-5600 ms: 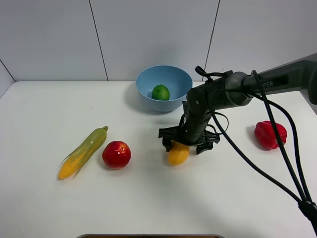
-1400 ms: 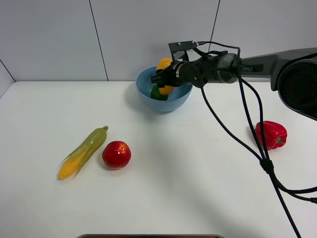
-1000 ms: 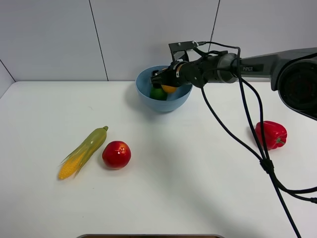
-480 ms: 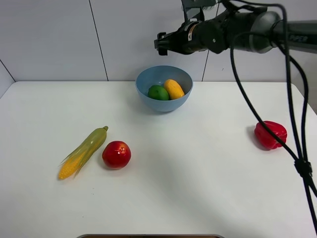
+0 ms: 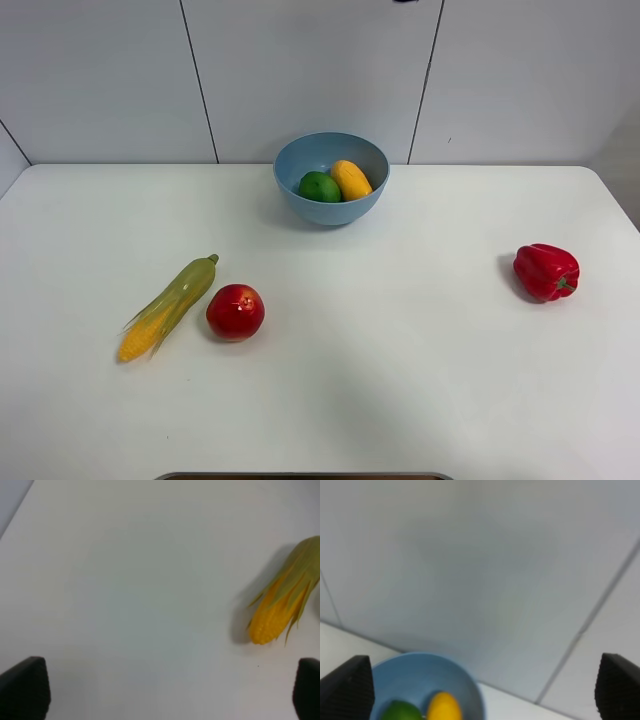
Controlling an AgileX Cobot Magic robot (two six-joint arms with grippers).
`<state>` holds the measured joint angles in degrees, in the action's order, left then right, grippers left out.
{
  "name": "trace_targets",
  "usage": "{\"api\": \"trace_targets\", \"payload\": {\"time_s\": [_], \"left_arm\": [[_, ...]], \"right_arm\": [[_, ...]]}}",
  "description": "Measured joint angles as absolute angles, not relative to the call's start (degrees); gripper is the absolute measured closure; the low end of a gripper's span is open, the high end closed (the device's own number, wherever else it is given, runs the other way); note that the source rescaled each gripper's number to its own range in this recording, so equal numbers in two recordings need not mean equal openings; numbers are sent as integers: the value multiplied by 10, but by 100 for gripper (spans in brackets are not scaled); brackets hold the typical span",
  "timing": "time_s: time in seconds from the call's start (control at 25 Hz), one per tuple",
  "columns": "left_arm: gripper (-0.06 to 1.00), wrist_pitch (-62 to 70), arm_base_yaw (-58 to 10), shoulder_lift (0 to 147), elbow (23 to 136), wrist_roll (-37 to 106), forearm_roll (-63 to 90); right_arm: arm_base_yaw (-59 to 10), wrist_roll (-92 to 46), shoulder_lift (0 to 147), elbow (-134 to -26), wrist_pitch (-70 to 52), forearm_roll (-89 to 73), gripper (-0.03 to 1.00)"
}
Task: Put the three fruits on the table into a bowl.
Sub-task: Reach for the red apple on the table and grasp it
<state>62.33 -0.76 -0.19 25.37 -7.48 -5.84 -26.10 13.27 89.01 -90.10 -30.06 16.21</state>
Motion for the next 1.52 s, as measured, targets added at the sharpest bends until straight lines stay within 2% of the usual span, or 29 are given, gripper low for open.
{"api": "trace_targets", "payload": {"time_s": [0.36, 0.76, 1.12, 1.52], "left_arm": [[-6, 623, -8, -2, 254, -75, -58], [-6, 623, -8, -2, 254, -75, -58], [-6, 623, -8, -2, 254, -75, -58], [-6, 623, -8, -2, 254, -75, -58]], "right_arm": [[-262, 79, 717, -901, -458, 162, -3], [-252, 28, 575, -902, -564, 161, -3], [-129, -9, 460, -887, -633, 118, -3], [2, -16, 313, -746, -648, 93, -3]]}}
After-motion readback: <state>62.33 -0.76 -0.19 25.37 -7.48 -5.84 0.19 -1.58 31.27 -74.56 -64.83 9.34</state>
